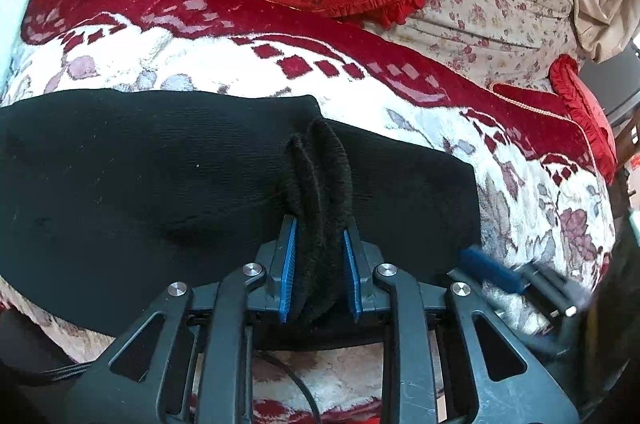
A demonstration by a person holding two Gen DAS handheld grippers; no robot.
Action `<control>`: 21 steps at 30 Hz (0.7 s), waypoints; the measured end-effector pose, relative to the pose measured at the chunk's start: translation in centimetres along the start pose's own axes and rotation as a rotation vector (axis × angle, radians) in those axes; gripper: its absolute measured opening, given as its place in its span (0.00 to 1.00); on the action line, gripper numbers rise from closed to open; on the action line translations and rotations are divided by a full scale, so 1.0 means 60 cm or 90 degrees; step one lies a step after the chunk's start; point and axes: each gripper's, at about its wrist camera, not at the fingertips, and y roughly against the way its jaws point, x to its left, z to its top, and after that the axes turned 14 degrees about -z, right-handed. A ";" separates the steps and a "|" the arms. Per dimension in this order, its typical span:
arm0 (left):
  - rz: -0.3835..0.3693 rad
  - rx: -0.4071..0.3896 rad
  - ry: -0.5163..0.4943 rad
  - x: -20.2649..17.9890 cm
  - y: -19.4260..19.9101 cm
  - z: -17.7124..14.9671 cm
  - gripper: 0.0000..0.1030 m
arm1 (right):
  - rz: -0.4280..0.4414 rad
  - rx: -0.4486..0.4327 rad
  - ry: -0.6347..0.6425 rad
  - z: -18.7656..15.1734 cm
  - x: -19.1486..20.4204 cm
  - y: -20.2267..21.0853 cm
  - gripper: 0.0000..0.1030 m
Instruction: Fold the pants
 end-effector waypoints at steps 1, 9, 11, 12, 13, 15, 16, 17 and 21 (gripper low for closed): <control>0.002 -0.001 0.001 -0.001 0.001 -0.001 0.21 | -0.005 0.001 0.001 -0.009 0.003 -0.007 0.26; 0.049 -0.037 -0.018 0.003 0.044 -0.012 0.28 | 0.010 -0.003 -0.017 0.019 0.007 0.018 0.25; 0.067 -0.046 -0.022 0.010 0.056 -0.017 0.28 | 0.026 -0.007 -0.028 0.030 0.010 0.018 0.25; 0.076 -0.050 -0.024 0.013 0.061 -0.018 0.28 | 0.034 -0.009 -0.034 0.036 0.014 0.017 0.25; 0.085 -0.054 -0.025 0.018 0.068 -0.020 0.28 | 0.037 -0.010 -0.038 0.043 0.017 0.015 0.25; 0.095 -0.063 -0.023 0.027 0.080 -0.022 0.28 | 0.047 -0.015 -0.041 0.058 0.029 0.011 0.25; 0.098 -0.067 -0.021 0.032 0.086 -0.023 0.28 | 0.053 -0.015 -0.041 0.065 0.036 0.008 0.25; 0.104 -0.072 -0.017 0.039 0.092 -0.024 0.28 | 0.058 -0.015 -0.038 0.071 0.043 0.005 0.25; 0.121 -0.085 0.002 0.062 0.111 -0.028 0.32 | 0.070 -0.008 -0.006 0.096 0.086 -0.017 0.25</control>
